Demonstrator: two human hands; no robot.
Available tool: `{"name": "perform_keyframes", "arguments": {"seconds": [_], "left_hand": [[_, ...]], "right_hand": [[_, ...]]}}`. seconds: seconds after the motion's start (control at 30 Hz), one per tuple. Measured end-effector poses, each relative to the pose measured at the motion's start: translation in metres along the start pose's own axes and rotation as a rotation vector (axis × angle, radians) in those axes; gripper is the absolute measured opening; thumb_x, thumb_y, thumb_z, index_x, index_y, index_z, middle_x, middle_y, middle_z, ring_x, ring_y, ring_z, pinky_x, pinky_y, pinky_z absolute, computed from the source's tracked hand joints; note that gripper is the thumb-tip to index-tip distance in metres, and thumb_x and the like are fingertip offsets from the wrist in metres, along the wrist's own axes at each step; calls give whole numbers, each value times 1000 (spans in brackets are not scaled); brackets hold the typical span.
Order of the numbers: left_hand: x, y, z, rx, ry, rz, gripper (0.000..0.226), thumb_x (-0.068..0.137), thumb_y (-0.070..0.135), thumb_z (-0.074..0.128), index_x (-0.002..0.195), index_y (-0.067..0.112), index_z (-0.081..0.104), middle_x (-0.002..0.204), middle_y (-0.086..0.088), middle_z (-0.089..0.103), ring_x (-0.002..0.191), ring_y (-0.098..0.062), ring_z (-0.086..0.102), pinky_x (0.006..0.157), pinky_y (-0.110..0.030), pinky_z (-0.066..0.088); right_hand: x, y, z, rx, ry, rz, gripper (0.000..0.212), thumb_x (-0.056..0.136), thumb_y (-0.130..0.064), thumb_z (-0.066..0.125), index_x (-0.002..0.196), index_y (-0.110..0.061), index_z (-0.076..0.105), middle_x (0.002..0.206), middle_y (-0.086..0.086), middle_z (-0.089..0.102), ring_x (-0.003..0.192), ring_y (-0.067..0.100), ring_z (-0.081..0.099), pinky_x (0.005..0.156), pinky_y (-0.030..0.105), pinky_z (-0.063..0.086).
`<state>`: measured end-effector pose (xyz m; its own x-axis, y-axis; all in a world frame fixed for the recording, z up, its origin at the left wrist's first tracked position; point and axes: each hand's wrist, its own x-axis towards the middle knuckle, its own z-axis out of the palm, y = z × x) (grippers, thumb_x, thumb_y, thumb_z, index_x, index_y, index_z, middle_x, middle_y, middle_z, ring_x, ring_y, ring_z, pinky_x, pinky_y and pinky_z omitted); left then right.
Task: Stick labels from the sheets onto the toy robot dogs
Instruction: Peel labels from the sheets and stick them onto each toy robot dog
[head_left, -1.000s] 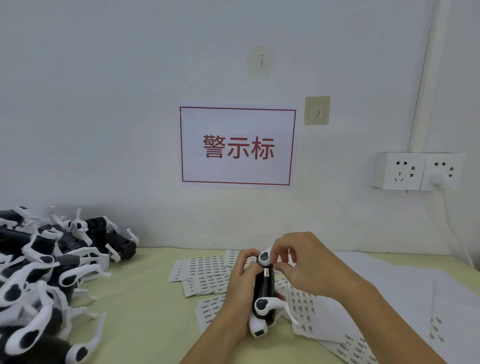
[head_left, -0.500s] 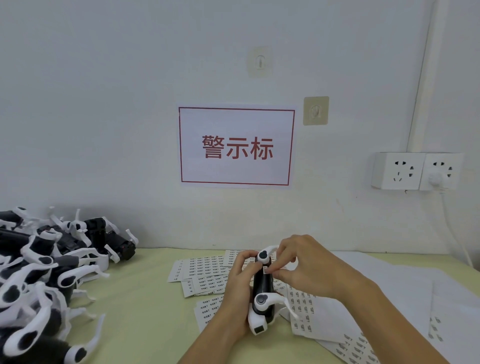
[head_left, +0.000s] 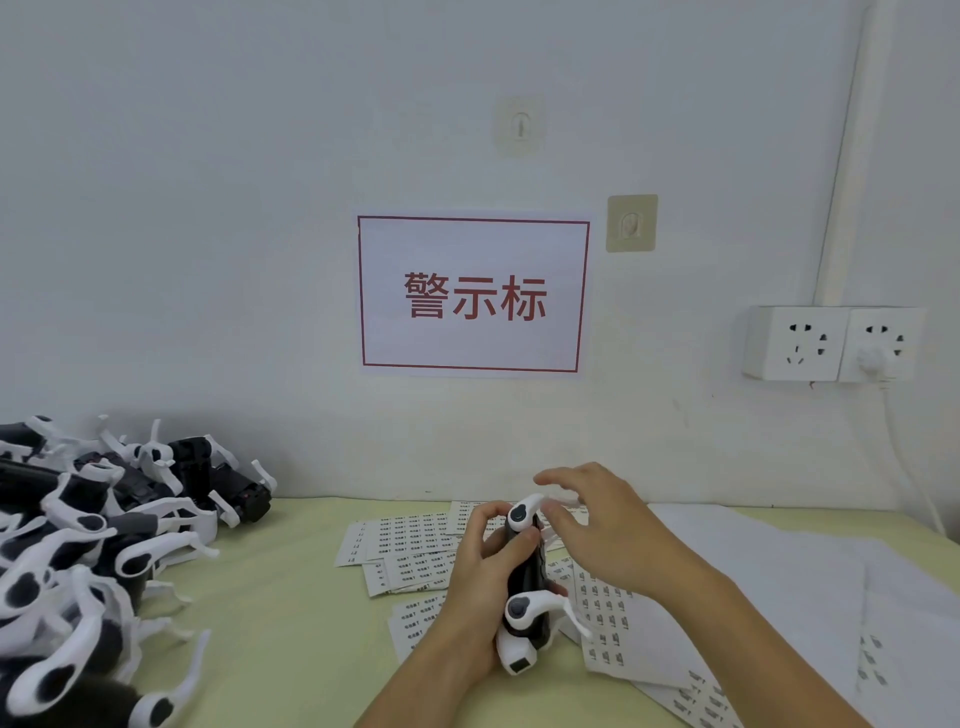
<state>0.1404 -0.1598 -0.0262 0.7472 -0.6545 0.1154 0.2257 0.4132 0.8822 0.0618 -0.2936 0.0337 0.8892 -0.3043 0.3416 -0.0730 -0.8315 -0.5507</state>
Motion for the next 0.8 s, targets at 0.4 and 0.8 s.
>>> {"name": "perform_keyframes", "arguments": {"seconds": [0.4, 0.8], "left_hand": [[-5, 8, 3, -42, -183, -33, 44, 68, 5, 58, 111, 13, 58, 101, -15, 70, 65, -37, 64, 56, -34, 52], [-5, 8, 3, -78, -189, -48, 57, 62, 0, 53, 118, 13, 61, 109, -23, 67, 72, -40, 64, 59, -38, 54]], "right_hand": [[1, -1, 1, 34, 19, 39, 27, 100, -28, 45, 101, -39, 70, 98, -18, 71, 96, 2, 64, 89, 36, 53], [-6, -7, -3, 345, -34, 139, 22, 102, -42, 46, 98, -45, 67, 99, -15, 70, 79, 9, 71, 66, 23, 56]]}}
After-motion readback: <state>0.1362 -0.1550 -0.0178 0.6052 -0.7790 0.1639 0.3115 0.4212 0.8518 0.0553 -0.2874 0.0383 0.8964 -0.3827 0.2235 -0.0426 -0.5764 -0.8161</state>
